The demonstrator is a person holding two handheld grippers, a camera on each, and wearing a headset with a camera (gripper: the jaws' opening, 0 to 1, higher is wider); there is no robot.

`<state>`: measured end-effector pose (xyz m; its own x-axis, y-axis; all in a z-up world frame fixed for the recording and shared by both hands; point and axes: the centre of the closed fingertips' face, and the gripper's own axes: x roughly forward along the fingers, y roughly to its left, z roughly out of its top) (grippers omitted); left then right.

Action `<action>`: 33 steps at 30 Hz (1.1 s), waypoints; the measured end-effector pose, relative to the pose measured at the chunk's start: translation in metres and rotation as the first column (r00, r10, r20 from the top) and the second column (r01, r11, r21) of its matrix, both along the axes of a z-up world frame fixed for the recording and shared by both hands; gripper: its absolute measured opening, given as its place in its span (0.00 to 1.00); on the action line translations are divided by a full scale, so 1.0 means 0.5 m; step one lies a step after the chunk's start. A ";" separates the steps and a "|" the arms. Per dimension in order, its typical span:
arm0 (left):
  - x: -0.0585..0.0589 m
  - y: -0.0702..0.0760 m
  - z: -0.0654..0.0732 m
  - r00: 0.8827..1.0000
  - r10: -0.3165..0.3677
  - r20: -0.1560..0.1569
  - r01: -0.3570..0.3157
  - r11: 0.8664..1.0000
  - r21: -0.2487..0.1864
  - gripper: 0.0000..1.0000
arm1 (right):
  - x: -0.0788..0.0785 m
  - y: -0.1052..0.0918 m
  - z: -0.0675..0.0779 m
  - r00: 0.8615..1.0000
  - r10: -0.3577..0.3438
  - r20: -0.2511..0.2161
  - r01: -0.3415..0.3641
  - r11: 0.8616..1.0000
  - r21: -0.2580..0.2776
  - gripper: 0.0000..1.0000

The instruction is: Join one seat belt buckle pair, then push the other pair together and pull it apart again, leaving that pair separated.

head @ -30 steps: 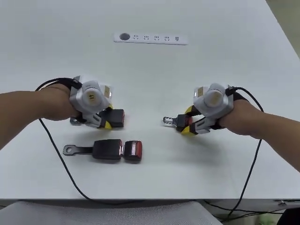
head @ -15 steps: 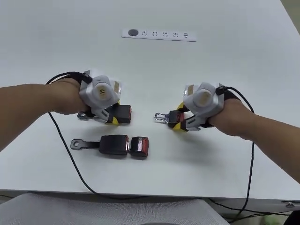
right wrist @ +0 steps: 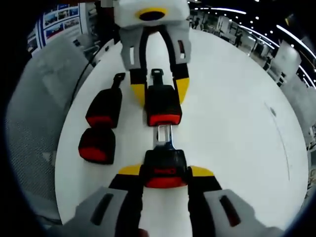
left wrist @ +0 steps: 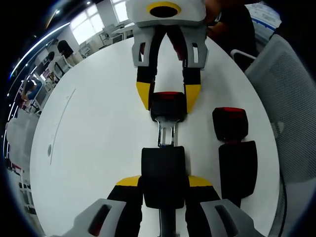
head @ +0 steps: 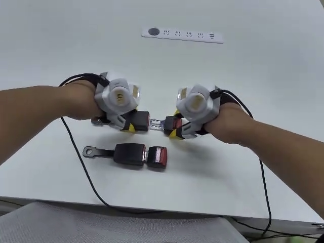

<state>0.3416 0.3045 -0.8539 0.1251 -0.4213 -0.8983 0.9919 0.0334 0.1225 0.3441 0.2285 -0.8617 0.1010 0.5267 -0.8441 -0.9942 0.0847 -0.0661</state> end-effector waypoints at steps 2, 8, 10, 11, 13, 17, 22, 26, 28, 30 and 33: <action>0.000 0.000 0.000 1.000 -0.001 -0.001 0.001 1.000 -0.001 0.34 | 0.002 0.002 -0.001 1.000 -0.005 -0.005 0.005 1.000 0.003 0.34; 0.002 -0.001 0.000 1.000 -0.004 -0.003 0.004 1.000 -0.002 0.34 | -0.001 0.003 0.001 0.999 0.023 0.030 -0.023 1.000 -0.008 0.34; 0.002 -0.001 -0.001 1.000 -0.003 -0.004 0.003 1.000 0.000 0.34 | 0.001 0.005 0.002 0.999 0.016 0.029 -0.016 1.000 0.001 0.34; 0.003 -0.001 -0.001 1.000 -0.004 -0.004 0.004 1.000 0.000 0.34 | 0.001 0.008 0.004 0.999 0.018 0.032 -0.018 1.000 0.009 0.34; 0.003 -0.001 -0.001 1.000 -0.004 -0.005 0.004 1.000 0.000 0.34 | -0.001 0.017 0.004 0.999 0.031 0.044 -0.032 0.999 0.012 0.34; 0.003 -0.002 -0.001 1.000 -0.013 -0.004 0.013 1.000 0.001 0.33 | 0.002 0.029 0.004 0.999 0.030 0.042 -0.031 0.999 0.030 0.34; 0.002 -0.003 -0.001 1.000 -0.029 0.002 0.029 0.999 0.017 0.33 | 0.004 0.027 0.002 0.999 0.032 0.032 -0.033 0.999 0.033 0.34; 0.003 -0.001 0.000 1.000 -0.028 0.004 0.028 1.000 0.005 0.33 | 0.003 0.032 0.002 0.999 0.040 0.033 -0.041 0.999 0.034 0.33; 0.005 -0.001 -0.001 1.000 -0.022 -0.004 0.022 1.000 -0.002 0.33 | 0.004 0.035 0.003 0.998 0.048 0.039 -0.050 0.998 0.032 0.33; 0.005 -0.001 -0.002 1.000 -0.026 -0.010 0.026 1.000 -0.004 0.33 | 0.004 0.037 0.002 0.998 0.048 0.037 -0.050 0.998 0.033 0.33; 0.004 -0.001 -0.002 0.999 -0.031 -0.011 0.031 1.000 -0.005 0.33 | 0.004 0.037 0.002 0.998 0.049 0.034 -0.050 0.998 0.035 0.33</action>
<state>0.3436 0.3038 -0.8549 0.1024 -0.4291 -0.8975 0.9937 0.0034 0.1118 0.3460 0.2472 -0.8606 0.1011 0.5614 -0.8213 -0.9946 0.0380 -0.0965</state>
